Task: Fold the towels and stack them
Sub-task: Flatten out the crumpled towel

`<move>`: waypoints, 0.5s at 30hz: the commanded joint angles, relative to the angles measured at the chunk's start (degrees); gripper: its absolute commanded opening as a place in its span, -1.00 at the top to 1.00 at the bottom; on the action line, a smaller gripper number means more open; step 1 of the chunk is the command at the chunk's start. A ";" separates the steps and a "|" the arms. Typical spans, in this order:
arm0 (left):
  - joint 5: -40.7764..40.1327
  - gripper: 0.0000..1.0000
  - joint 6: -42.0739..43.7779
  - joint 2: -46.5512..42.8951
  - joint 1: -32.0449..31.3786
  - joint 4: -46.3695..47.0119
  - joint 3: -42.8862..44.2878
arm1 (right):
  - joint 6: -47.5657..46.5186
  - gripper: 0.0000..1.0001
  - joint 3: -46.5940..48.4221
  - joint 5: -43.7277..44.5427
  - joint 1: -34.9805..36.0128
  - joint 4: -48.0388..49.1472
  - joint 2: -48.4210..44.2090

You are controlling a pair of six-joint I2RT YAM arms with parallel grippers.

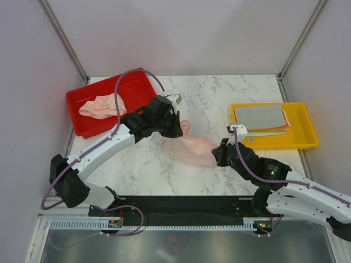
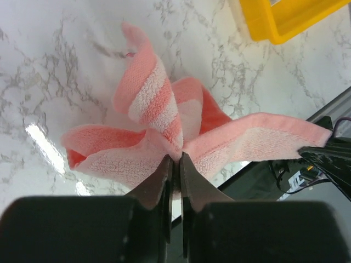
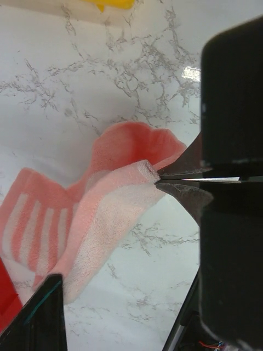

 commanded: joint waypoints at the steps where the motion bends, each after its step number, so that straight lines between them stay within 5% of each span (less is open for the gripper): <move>1: -3.23 0.81 -5.24 2.23 0.13 -2.46 -2.54 | -0.46 1.00 -0.91 1.18 0.24 -0.25 -1.43; 4: 0.19 0.84 -5.95 8.38 0.13 -1.23 -2.46 | 0.68 1.00 -4.16 1.44 0.15 -0.16 -1.87; 8: 1.25 0.00 -7.36 16.55 0.22 0.17 0.09 | 0.77 1.00 -8.83 2.76 0.15 3.17 -0.65; 11: 0.91 -0.29 -4.30 17.54 0.92 -0.09 1.50 | 0.59 1.00 -9.54 2.67 -0.55 2.93 2.68; 15: 0.19 -0.40 -1.40 12.01 5.66 -0.01 -1.56 | 0.51 1.00 -9.71 3.37 -1.25 2.13 3.23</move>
